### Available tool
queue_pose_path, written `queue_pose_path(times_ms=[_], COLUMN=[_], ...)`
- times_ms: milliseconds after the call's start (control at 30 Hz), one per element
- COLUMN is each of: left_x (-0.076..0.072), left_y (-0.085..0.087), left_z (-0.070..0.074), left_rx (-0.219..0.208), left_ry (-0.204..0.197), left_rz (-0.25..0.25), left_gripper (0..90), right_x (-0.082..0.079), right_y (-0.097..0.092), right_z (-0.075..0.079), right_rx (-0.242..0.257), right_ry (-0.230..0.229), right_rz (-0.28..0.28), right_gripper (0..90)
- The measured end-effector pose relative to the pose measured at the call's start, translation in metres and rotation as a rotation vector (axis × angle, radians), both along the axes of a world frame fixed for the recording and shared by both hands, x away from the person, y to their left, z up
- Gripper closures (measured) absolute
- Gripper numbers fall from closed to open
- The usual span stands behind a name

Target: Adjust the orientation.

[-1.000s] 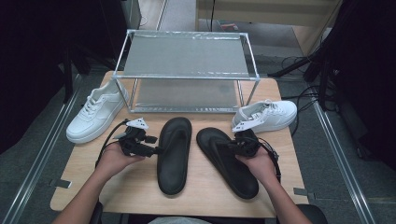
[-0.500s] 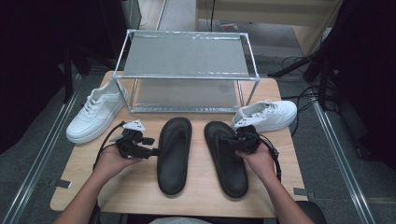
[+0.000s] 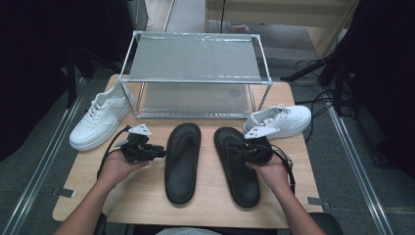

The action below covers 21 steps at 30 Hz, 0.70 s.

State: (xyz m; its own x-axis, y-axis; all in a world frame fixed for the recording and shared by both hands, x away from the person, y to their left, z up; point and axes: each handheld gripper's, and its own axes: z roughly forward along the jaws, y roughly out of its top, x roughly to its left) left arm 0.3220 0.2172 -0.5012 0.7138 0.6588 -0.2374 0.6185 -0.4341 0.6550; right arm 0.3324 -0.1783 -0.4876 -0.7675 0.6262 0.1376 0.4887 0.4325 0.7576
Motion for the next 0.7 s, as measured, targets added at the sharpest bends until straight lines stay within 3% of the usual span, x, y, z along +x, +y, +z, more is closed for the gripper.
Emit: queue_pose_path(times_ms=[67,167,300,433,700], left_x=[0.002,0.006,0.011,0.015,0.019], left_y=[0.002,0.004,0.006,0.007,0.003], left_z=[0.000,-0.002,-0.006,-0.009,-0.016], left_rx=[0.001,0.009,0.027,0.039,0.041], left_ry=[0.007,0.020,0.037,0.045,0.067], left_rz=[-0.003,0.002,0.008,0.003,-0.017], left_gripper=[84.1,88.2,89.7,90.0,90.0], right_x=[0.001,-0.001,-0.002,-0.002,-0.003], right_y=[-0.004,-0.014,-0.030,-0.041,-0.040], right_z=[0.004,0.009,0.011,0.011,0.004], right_rx=[0.042,0.050,0.043,0.032,-0.007], right_ry=[0.057,0.054,0.078,0.070,0.096], right_rz=[-0.040,-0.067,-0.117,-0.162,-0.163], right_gripper=[82.4,90.0,90.0,90.0,90.0])
